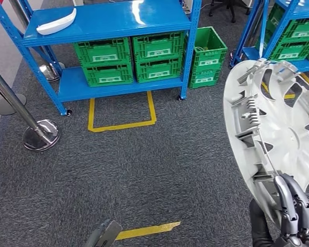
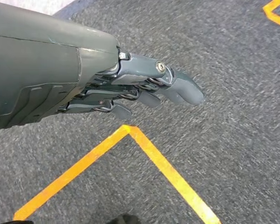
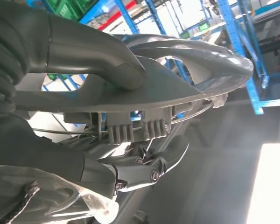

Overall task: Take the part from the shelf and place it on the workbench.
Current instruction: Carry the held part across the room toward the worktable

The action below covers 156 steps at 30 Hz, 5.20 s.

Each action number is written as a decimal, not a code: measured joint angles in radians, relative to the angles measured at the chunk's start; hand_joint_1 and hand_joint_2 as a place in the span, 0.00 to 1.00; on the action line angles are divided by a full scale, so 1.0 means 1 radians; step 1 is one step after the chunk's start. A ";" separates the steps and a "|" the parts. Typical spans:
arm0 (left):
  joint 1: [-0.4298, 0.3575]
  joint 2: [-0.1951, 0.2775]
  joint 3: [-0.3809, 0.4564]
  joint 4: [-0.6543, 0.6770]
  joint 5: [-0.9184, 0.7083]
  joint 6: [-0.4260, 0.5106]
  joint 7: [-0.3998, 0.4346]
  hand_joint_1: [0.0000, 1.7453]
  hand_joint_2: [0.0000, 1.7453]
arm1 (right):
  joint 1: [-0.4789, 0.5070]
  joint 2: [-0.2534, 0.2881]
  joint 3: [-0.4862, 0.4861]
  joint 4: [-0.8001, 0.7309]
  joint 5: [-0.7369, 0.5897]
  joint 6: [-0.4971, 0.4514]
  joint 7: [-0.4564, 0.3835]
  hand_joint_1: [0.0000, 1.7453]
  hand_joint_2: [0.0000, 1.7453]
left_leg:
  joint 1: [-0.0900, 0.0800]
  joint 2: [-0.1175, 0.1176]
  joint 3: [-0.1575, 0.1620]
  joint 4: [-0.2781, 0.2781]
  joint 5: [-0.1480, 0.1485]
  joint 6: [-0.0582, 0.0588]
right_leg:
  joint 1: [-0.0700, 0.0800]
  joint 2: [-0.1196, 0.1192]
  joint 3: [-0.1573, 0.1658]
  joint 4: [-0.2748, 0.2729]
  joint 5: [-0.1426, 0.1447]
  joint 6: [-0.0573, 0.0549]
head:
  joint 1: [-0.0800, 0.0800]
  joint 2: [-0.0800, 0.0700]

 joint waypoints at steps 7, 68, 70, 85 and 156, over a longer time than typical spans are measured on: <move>0.005 0.018 0.002 0.000 0.014 -0.010 -0.003 0.00 1.00 | -0.016 0.000 0.000 0.008 0.000 0.000 -0.012 1.00 1.00 | -0.005 0.035 -0.008 -0.007 0.012 0.017 | -0.003 -0.031 -0.122 0.283 -0.132 0.020 | 0.002 0.000; 0.034 0.046 -0.009 0.000 0.016 -0.028 0.005 0.00 1.00 | -0.040 0.045 0.007 0.014 0.000 0.000 -0.019 1.00 1.00 | -0.006 0.040 0.014 -0.035 0.019 0.017 | -0.006 -0.030 -0.125 0.269 -0.131 0.017 | 0.007 0.000; 0.034 0.044 -0.011 0.000 0.015 -0.028 0.005 0.00 1.00 | -0.039 0.045 0.006 0.014 -0.001 0.000 -0.017 1.00 1.00 | -0.003 0.056 0.014 -0.030 0.015 0.011 | -0.013 -0.041 -0.074 0.190 -0.084 0.026 | 0.007 0.000; 0.034 0.040 -0.019 0.000 0.014 -0.028 0.007 0.00 1.00 | -0.034 0.046 -0.003 0.008 0.000 0.000 -0.010 1.00 1.00 | -0.005 0.019 -0.105 0.252 -0.104 -0.013 | 0.000 -0.004 0.014 0.017 -0.027 -0.028 | 0.000 0.000; 0.028 0.029 -0.026 0.000 0.028 -0.027 0.007 0.00 1.00 | -0.049 0.046 -0.029 -0.021 -0.001 0.000 -0.001 1.00 1.00 | 0.002 -0.005 -0.002 -0.023 0.013 0.008 | 0.001 0.016 -0.045 0.065 -0.046 0.003 | 0.002 0.000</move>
